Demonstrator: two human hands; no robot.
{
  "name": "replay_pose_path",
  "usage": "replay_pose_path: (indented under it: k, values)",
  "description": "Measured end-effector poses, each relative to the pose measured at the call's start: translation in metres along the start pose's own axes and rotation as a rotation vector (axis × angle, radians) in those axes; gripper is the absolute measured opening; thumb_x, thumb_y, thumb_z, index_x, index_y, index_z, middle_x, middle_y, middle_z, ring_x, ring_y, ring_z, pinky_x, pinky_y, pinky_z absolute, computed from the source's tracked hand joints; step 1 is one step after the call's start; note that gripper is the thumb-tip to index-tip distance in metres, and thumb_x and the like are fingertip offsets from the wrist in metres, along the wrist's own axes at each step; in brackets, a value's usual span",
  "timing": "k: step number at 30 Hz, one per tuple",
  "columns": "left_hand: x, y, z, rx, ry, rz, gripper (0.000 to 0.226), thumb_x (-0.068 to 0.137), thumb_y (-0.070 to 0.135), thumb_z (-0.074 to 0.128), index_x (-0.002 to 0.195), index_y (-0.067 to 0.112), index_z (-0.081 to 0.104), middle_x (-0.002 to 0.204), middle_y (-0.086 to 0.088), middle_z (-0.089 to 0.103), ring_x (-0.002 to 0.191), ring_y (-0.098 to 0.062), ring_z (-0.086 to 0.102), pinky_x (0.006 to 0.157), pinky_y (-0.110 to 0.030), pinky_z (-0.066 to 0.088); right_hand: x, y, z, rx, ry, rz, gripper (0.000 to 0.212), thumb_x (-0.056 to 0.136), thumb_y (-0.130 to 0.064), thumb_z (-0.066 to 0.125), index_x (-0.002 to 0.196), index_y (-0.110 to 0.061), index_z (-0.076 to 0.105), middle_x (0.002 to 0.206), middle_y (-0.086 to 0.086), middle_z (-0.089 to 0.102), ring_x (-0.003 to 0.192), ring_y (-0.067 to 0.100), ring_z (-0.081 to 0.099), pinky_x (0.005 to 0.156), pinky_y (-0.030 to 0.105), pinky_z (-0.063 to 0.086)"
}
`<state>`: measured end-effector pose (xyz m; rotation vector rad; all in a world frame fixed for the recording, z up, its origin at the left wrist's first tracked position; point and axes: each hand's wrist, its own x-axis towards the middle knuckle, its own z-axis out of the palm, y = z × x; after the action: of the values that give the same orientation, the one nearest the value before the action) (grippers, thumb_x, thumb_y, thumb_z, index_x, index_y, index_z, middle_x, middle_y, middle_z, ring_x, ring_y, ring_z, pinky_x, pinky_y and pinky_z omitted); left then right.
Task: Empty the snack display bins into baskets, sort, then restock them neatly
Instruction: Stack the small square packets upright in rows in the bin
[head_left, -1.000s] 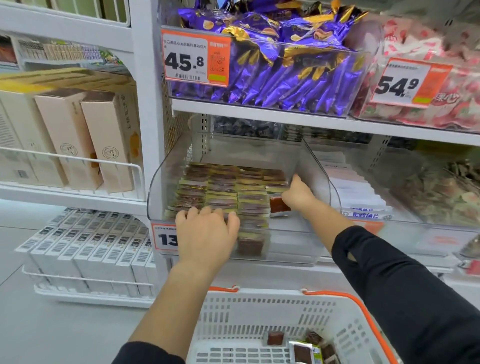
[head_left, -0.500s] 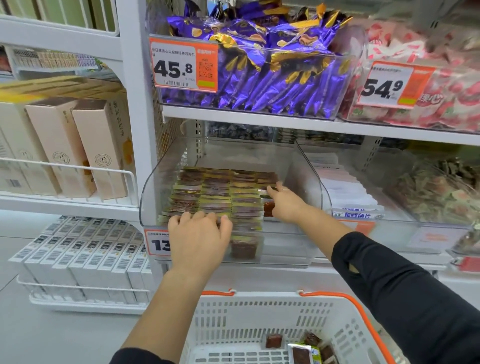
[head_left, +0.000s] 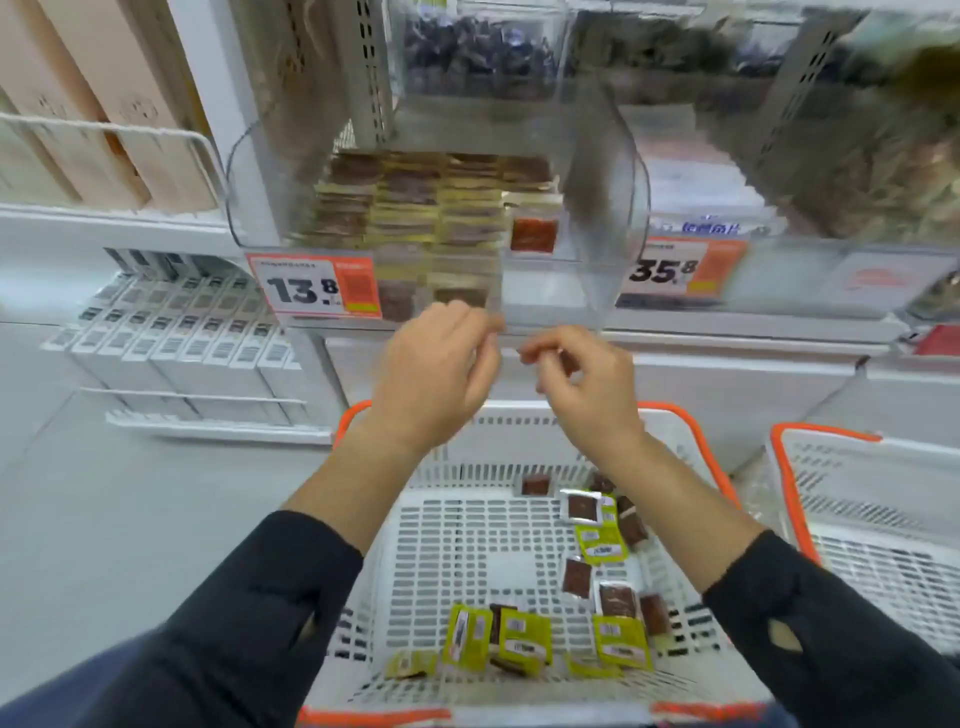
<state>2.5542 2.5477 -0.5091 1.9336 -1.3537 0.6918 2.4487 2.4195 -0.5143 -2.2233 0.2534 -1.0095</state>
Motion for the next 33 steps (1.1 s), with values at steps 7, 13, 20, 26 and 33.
replay_pose_path:
  k: [7,13,20,26,33]
  values:
    - [-0.157,-0.030,0.050,0.130,-1.436,-0.612,0.036,0.101,0.036,0.041,0.127,0.015,0.055,0.130,-0.005,0.055,0.121,-0.028,0.052,0.101,-0.039,0.043,-0.128,0.101,0.026,-0.443,-1.213,0.497,0.032,0.100,-0.026,0.045,0.128,-0.018,0.058,0.126,0.005,0.062,0.112,0.023,0.058,0.087,0.030,0.045]
    - [-0.229,-0.027,0.073,-0.144,-1.810,-1.134,0.079,0.092,0.057,0.053,0.153,0.015,0.026,0.161,-0.003,0.017,0.143,-0.025,0.030,0.112,-0.036,0.035,-0.201,0.145,0.042,-0.396,-1.627,0.786,0.092,0.082,-0.069,0.055,0.152,-0.017,0.025,0.156,0.004,0.029,0.139,0.026,0.035,0.110,0.039,0.035]
    - [-0.259,0.004,0.121,0.009,-1.975,-0.867,0.058,0.089,0.050,0.055,0.136,0.016,0.052,0.146,-0.006,0.046,0.129,-0.026,0.047,0.107,-0.039,0.040,-0.238,0.135,0.086,-0.574,-1.552,0.568,0.097,0.079,-0.065,0.062,0.148,-0.008,0.024,0.142,0.012,0.046,0.123,0.029,0.051,0.098,0.039,0.045]
    - [-0.255,-0.011,0.135,-0.030,-1.770,-0.888,0.025,0.086,0.007,0.048,0.062,0.012,0.045,0.063,-0.001,0.046,0.059,-0.015,0.048,0.053,-0.023,0.036,-0.245,0.141,0.097,-0.599,-1.533,0.430,0.059,0.089,-0.047,0.057,0.131,-0.008,0.046,0.123,0.008,0.055,0.109,0.025,0.056,0.086,0.036,0.046]
    - [-0.266,-0.010,0.150,-0.102,-1.441,-1.175,0.013,0.078,0.011,0.054,0.066,0.012,0.050,0.065,-0.004,0.052,0.061,-0.021,0.051,0.056,-0.028,0.042,-0.249,0.159,0.097,-0.517,-1.414,0.564,0.026,0.091,-0.024,0.059,0.114,-0.014,0.060,0.114,0.008,0.060,0.102,0.027,0.061,0.080,0.035,0.049]
